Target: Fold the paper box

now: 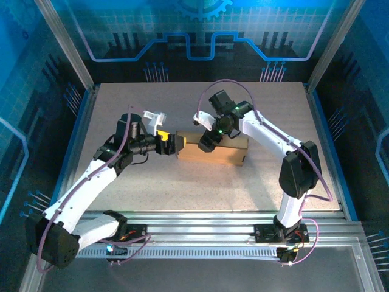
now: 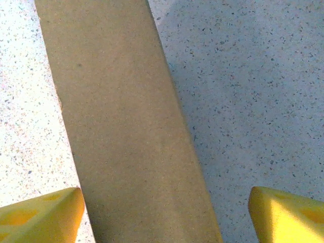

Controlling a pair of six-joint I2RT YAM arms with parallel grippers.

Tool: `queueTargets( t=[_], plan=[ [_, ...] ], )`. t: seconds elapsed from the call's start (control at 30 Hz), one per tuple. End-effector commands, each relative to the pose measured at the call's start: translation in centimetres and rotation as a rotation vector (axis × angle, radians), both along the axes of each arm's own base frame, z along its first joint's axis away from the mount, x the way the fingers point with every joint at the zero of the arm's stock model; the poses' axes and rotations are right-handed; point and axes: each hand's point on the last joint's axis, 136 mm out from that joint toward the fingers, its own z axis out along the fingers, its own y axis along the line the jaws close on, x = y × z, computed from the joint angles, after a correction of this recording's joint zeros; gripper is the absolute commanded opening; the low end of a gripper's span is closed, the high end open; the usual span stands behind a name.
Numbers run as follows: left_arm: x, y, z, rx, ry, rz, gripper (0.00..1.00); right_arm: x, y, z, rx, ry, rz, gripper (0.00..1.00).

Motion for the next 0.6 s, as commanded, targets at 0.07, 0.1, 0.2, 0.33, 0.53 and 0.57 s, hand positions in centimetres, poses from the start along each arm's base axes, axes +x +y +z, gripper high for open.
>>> queueTargets(
  t=[0.07, 0.1, 0.2, 0.33, 0.53, 0.57],
  plan=[
    [1.0, -0.6, 0.9, -0.006, -0.019, -0.01, 0.99, -1.3, -0.4, -1.4, -0.07, 0.023, 0.024, 0.83],
    [1.2, -0.7, 0.8, -0.006, -0.016, -0.012, 0.99, -1.3, -0.5, -1.7, -0.082, 0.016, 0.024, 0.82],
    [1.8, -0.6, 0.9, -0.005, -0.028, -0.001, 0.99, -1.3, -0.5, -2.3, -0.096, 0.007, 0.025, 0.78],
    [1.9, -0.3, 2.0, -0.022, -0.076, 0.019, 0.99, -1.6, -0.5, -2.8, -0.112, 0.009, 0.024, 0.72],
    [1.4, 0.7, 2.2, -0.014, -0.075, 0.041, 0.99, -1.8, -0.5, -2.6, -0.144, -0.033, 0.026, 0.59],
    [1.3, 1.0, 2.2, -0.013, -0.074, 0.052, 0.99, -1.9, -0.5, -2.6, -0.149, -0.042, 0.025, 0.59]
  ],
)
